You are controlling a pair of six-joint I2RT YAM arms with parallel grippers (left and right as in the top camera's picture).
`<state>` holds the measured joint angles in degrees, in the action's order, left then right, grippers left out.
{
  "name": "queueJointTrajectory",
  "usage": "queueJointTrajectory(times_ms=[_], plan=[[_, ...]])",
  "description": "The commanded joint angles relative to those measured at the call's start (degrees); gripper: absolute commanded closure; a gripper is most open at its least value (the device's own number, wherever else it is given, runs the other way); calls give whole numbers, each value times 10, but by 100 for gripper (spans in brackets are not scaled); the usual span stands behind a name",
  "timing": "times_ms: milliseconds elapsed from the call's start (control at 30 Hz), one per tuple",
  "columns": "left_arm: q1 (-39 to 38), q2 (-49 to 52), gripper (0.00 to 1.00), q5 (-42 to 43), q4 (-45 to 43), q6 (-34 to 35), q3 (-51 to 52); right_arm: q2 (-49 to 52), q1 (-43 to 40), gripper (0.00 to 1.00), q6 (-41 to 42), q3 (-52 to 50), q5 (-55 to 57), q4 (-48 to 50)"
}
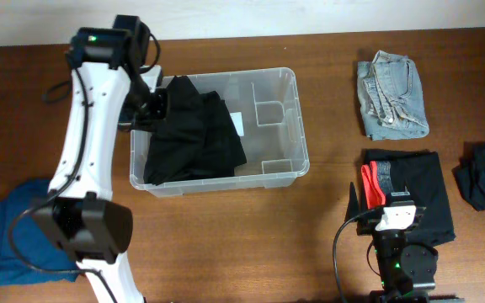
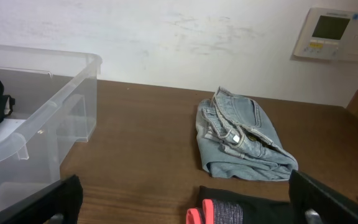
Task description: Pack container
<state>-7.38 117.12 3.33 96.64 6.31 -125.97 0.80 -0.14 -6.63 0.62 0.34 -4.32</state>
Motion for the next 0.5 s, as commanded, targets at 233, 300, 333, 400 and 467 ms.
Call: queueJointTrajectory(times_ms=[233, 300, 333, 400, 467], plan=[[-3, -36, 99, -25, 1, 16, 157, -6, -3, 2, -2, -3, 3, -3], [-3, -36, 99, -25, 1, 16, 162, -6, -3, 2, -2, -3, 3, -3], [-3, -36, 99, -25, 1, 16, 162, -6, -3, 2, -2, -3, 3, -3], [-3, -36, 99, -28, 1, 16, 162, -6, -3, 2, -2, -3, 3, -3], [-3, -36, 100, -28, 1, 16, 166, -6, -3, 2, -2, -3, 3, -3]])
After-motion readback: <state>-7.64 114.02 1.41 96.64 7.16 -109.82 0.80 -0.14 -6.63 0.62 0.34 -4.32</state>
